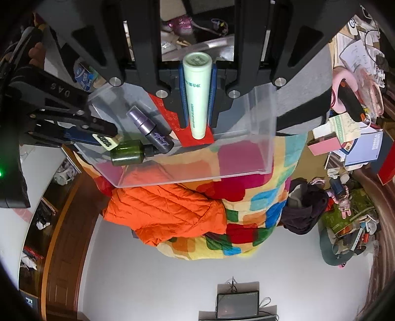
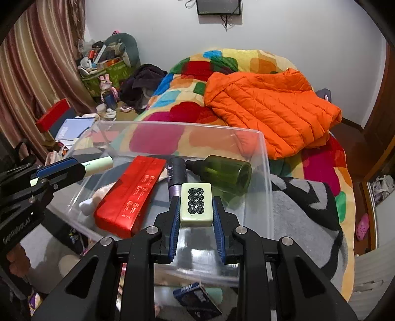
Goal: Organize objects
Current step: 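Drop the pale green tube and mahjong tile into the clear box with both tools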
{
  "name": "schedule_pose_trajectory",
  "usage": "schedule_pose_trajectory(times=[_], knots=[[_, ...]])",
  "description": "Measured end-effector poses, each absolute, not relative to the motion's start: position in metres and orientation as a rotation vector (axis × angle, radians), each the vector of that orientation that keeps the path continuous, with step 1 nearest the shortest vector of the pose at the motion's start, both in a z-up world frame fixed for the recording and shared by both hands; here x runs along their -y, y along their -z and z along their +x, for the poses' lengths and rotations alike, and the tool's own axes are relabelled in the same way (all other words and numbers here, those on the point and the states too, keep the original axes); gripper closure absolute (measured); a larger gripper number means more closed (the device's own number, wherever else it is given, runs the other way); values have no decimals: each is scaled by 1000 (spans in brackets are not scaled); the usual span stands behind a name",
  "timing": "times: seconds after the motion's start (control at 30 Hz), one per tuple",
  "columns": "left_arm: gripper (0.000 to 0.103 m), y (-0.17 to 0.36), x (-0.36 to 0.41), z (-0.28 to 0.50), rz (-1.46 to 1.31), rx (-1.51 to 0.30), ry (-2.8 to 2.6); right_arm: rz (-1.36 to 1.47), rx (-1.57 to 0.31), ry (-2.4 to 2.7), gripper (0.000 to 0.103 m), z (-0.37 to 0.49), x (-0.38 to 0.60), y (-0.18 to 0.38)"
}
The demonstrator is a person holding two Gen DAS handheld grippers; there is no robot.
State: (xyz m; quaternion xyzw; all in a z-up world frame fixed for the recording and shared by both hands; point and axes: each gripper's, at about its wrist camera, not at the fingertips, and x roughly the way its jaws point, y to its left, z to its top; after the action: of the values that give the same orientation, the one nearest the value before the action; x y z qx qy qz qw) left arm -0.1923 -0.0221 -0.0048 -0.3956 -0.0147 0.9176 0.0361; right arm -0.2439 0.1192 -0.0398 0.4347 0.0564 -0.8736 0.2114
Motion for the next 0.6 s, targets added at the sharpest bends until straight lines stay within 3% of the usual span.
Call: schedule_pose_trajectory(times=[0.37, 0.6], knots=[[87, 3, 11, -184, -1206, -26, -2797, 1219, -183, 2393, 80, -239, -114, 40], [70, -18, 8, -158, -1113, -46, -2832, 1139, -170, 2398, 80, -216, -124, 17]])
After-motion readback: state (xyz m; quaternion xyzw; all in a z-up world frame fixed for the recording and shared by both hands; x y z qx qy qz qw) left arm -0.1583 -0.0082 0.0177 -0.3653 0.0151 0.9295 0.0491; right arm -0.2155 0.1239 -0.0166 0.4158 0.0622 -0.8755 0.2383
